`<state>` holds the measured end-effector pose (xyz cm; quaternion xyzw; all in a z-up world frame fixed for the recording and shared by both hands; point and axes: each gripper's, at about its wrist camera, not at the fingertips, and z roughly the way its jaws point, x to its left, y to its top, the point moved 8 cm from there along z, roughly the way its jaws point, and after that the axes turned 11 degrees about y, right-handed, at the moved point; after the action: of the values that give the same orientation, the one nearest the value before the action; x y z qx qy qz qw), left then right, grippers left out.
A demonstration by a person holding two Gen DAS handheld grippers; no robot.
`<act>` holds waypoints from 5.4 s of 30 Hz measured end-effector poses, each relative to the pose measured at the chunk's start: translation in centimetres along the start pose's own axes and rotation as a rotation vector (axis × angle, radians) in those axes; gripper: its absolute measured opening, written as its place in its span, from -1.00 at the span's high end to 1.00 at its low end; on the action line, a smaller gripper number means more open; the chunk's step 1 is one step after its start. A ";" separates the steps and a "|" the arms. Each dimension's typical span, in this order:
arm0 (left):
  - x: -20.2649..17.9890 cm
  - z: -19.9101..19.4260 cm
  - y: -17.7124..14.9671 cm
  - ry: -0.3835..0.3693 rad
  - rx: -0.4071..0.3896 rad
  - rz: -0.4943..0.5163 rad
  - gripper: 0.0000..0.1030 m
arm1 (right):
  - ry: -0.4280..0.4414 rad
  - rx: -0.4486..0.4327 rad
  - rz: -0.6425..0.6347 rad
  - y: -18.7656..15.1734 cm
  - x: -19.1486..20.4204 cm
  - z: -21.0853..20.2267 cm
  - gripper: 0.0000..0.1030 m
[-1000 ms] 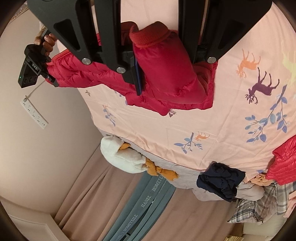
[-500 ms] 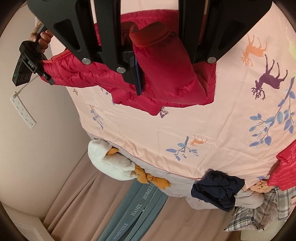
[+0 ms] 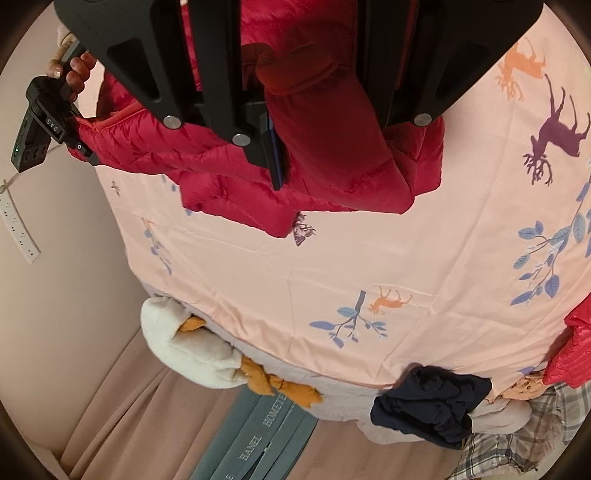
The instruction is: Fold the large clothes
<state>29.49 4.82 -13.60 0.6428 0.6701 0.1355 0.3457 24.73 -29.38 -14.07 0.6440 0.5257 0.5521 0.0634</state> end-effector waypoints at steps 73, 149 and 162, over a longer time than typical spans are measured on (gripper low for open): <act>-3.4 -3.6 -8.3 0.226 -0.122 0.314 -0.88 | -0.397 0.121 -0.351 -12.8 4.0 -1.8 -0.74; -7.5 -25.5 -10.9 0.324 -0.238 0.297 -0.97 | -0.410 -0.070 -0.346 -12.7 19.3 -18.1 -0.96; -7.8 -23.4 -12.0 0.309 -0.179 0.315 -0.97 | -0.427 -0.050 -0.328 -13.2 17.9 -17.5 -0.96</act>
<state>4.80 1.88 -1.92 0.6778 0.5917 0.3437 0.2692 0.20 -18.90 -4.56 0.6503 0.5841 0.3989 0.2772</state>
